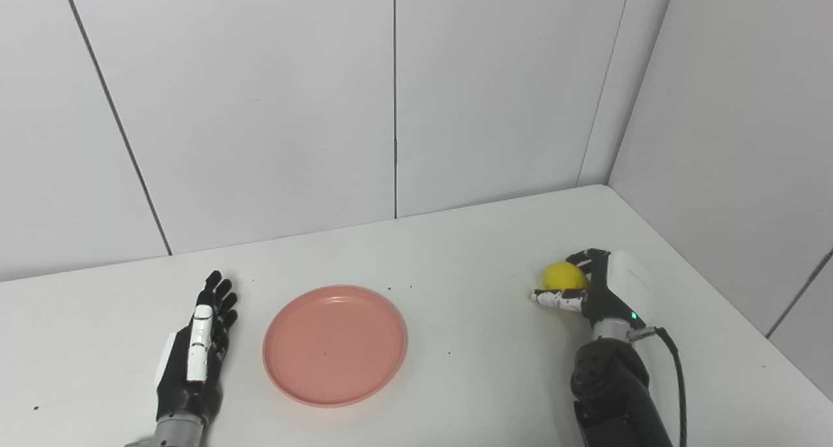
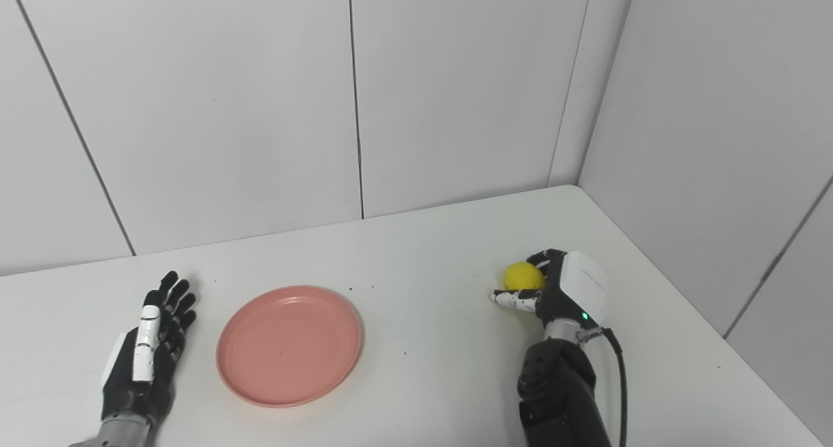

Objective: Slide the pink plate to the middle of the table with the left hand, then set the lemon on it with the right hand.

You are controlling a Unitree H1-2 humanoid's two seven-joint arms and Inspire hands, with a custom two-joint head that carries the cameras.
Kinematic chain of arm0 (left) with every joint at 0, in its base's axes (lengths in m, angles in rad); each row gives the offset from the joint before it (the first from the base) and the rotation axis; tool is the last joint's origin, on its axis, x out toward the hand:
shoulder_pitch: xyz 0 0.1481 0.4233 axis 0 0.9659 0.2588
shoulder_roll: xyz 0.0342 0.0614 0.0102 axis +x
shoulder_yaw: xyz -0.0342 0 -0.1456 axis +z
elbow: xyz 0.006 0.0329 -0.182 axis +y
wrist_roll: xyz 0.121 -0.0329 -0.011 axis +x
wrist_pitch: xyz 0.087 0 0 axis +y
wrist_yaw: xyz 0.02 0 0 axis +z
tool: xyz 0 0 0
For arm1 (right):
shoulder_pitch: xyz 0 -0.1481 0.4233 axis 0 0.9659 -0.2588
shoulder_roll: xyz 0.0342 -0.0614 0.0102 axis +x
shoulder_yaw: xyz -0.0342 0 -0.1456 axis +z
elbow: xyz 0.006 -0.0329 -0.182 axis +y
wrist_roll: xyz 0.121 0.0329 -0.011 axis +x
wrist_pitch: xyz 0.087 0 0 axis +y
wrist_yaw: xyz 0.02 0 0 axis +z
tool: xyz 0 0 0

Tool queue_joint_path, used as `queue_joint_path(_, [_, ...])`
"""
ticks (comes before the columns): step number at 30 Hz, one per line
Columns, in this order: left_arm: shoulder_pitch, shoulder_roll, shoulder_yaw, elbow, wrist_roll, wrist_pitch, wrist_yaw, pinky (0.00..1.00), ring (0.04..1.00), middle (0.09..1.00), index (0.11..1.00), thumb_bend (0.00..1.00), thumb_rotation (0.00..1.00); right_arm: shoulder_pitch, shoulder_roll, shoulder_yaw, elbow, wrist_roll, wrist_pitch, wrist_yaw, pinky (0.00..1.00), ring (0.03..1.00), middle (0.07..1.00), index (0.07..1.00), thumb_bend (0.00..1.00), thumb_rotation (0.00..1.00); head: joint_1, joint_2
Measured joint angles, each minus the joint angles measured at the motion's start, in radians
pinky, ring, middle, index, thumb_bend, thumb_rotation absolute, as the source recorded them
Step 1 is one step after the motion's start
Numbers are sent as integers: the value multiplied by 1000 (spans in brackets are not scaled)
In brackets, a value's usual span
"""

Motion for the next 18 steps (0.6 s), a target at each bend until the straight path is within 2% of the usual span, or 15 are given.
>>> queue_joint_path(4, [0,0,0,0,-1,0,0,999,981,983,981,518,1000,2,10,-1,0,29,0,-32,149,231,471,487,526,0,0,0])
queue_joint_path(7, [0,-1,0,-1,-1,0,0,995,978,981,978,525,1000,11,22,4,-8,70,0,-76,128,201,469,488,525,0,28,11])
queue_joint_path(12, [1,-2,-7,-2,3,4,2,999,985,990,987,553,1000,32,27,46,-68,106,-2,-95,121,204,470,489,525,0,74,24])
queue_joint_path(13, [2,-3,-8,-3,6,5,3,1000,987,990,988,541,1000,32,28,56,-82,113,-3,-97,185,322,452,508,520,0,77,26])
queue_joint_path(14, [3,-4,-9,-5,8,5,4,999,986,988,987,533,1000,32,28,63,-95,119,-7,-101,233,397,445,520,516,0,103,31])
queue_joint_path(15, [4,-5,-9,-7,13,5,6,997,983,986,985,531,1000,32,29,73,-110,125,-13,-104,271,428,452,524,515,0,124,35])
queue_joint_path(18, [9,-11,-14,-15,29,6,19,991,977,980,979,516,1000,34,35,117,-145,145,-28,-108,189,442,474,500,517,0,147,38])
